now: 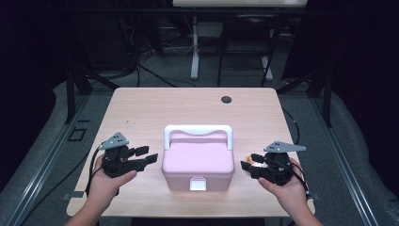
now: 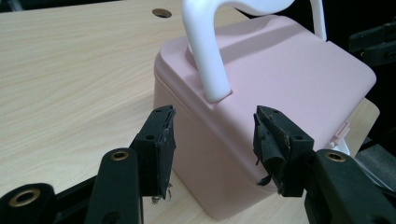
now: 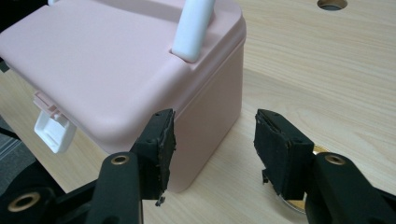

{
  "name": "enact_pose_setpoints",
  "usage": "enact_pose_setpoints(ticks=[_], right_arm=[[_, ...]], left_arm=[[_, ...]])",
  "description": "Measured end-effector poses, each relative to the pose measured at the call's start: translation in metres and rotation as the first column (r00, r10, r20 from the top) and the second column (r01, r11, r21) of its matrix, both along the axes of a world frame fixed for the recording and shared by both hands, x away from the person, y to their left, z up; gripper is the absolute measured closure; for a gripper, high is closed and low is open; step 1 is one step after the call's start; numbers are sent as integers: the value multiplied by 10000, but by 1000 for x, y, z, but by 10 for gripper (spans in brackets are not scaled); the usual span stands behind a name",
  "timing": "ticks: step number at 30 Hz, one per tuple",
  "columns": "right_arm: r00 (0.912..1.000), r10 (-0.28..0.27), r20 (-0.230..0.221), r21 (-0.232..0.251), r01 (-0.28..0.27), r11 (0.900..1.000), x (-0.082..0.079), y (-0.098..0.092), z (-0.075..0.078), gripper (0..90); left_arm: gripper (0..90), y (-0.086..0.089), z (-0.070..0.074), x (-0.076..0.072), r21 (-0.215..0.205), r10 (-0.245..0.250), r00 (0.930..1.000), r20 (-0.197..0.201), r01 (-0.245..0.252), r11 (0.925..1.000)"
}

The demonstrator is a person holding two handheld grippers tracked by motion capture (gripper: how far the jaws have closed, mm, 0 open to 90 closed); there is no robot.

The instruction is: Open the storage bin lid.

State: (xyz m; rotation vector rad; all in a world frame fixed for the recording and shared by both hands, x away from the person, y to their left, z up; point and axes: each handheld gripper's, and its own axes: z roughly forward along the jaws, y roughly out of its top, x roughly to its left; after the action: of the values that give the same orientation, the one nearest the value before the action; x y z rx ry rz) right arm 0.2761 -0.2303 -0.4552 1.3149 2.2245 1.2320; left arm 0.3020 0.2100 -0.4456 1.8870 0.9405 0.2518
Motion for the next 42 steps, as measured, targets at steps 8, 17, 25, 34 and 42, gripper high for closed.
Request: enact_pose_setpoints(ticks=[8, 17, 25, 34, 42], right_arm=[[9996, 283, 43, -31, -283, 9996, 5, 5, 10, 474], [9986, 473, 228, 357, -481, 9982, 16, 12, 12, 472], [9976, 676, 146, 510, -682, 9964, 31, 25, 7, 463], [9972, 739, 60, 664, -742, 9950, 41, 31, 6, 464], [9961, 866, 165, 779, -876, 9931, 48, 34, 5, 500]], left_arm=[[495, -4, 9, 7, 138, -115, 9997, 200, 112, 9998], [494, -14, 8, 18, 172, -233, 9997, 105, 231, 9996], [496, -29, 2, 31, 303, -433, 9990, -54, 434, 9986], [517, -37, -2, 40, 216, -314, 9994, -144, 317, 9993], [561, -42, -4, 43, 310, -405, 9991, -151, 410, 9987]])
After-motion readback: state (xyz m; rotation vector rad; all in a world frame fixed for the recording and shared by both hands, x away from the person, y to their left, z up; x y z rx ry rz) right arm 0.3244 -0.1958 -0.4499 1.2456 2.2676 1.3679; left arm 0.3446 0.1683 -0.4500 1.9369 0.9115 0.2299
